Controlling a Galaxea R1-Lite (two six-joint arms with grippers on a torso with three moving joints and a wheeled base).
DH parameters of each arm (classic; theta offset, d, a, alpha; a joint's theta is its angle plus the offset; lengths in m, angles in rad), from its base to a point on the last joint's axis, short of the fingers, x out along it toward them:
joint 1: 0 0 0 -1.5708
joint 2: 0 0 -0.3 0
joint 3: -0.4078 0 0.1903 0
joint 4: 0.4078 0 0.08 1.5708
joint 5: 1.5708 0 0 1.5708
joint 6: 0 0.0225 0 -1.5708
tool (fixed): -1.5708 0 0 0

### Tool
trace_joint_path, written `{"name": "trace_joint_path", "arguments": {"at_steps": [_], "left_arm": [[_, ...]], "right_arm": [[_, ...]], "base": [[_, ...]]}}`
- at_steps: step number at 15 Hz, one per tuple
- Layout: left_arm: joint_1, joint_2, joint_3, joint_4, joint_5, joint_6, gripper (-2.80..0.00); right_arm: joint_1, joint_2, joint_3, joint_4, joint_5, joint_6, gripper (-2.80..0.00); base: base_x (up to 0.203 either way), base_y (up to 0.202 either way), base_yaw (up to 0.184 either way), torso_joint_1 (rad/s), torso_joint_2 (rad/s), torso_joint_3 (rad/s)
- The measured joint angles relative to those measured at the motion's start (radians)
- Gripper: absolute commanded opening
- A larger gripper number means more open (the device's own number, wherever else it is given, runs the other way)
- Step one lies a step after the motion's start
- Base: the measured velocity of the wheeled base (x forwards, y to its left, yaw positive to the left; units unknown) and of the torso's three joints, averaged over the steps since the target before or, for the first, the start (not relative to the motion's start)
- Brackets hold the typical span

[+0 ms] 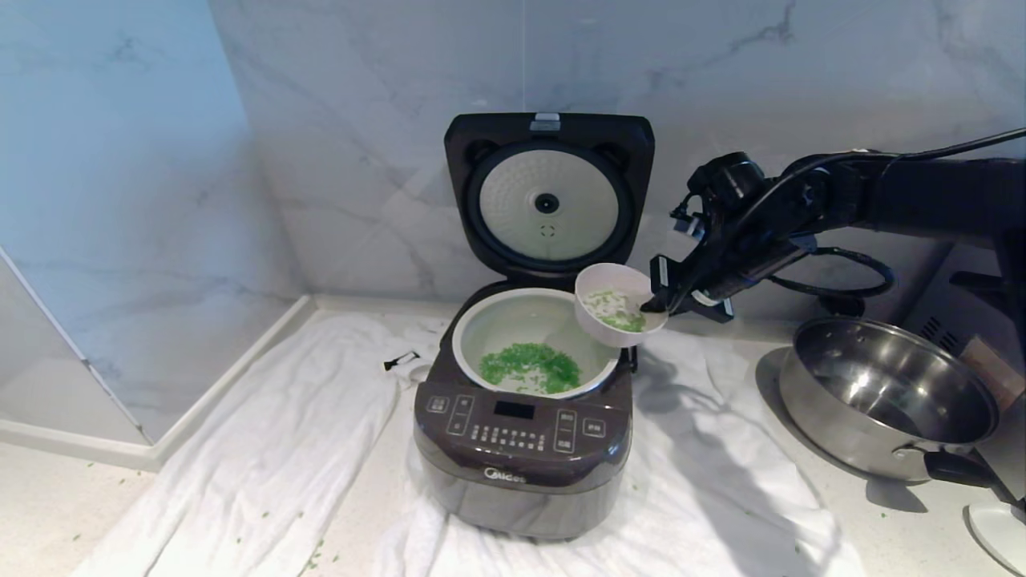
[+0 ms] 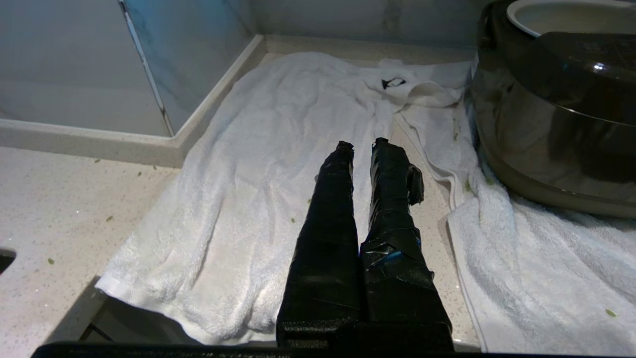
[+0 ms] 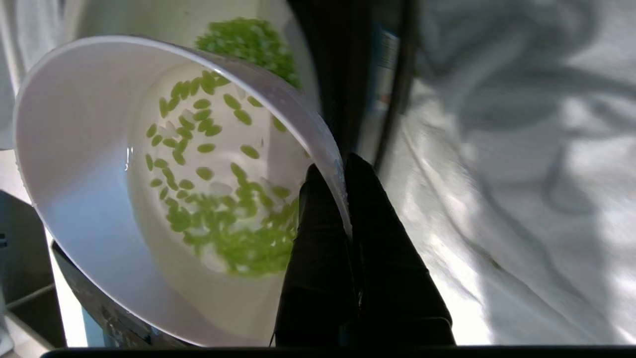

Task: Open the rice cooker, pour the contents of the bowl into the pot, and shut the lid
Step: Pour the water from the bowl into the rice cooker

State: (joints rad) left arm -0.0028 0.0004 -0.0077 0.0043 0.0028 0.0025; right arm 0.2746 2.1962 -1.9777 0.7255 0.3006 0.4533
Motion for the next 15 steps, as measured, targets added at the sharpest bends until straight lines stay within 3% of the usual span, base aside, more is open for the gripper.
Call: {"name": "trace_joint_path", "arguments": {"at_steps": [15], "left_arm": [[0.0,0.001,0.0,0.0,0.001,-0.015,-2.8]], "right_arm": [[0.074,0.097,-0.008,-0.238,-0.001,0.013,-2.8]], "base": [[0.0,0.0,0.0,0.0,0.0,0.0]]}}
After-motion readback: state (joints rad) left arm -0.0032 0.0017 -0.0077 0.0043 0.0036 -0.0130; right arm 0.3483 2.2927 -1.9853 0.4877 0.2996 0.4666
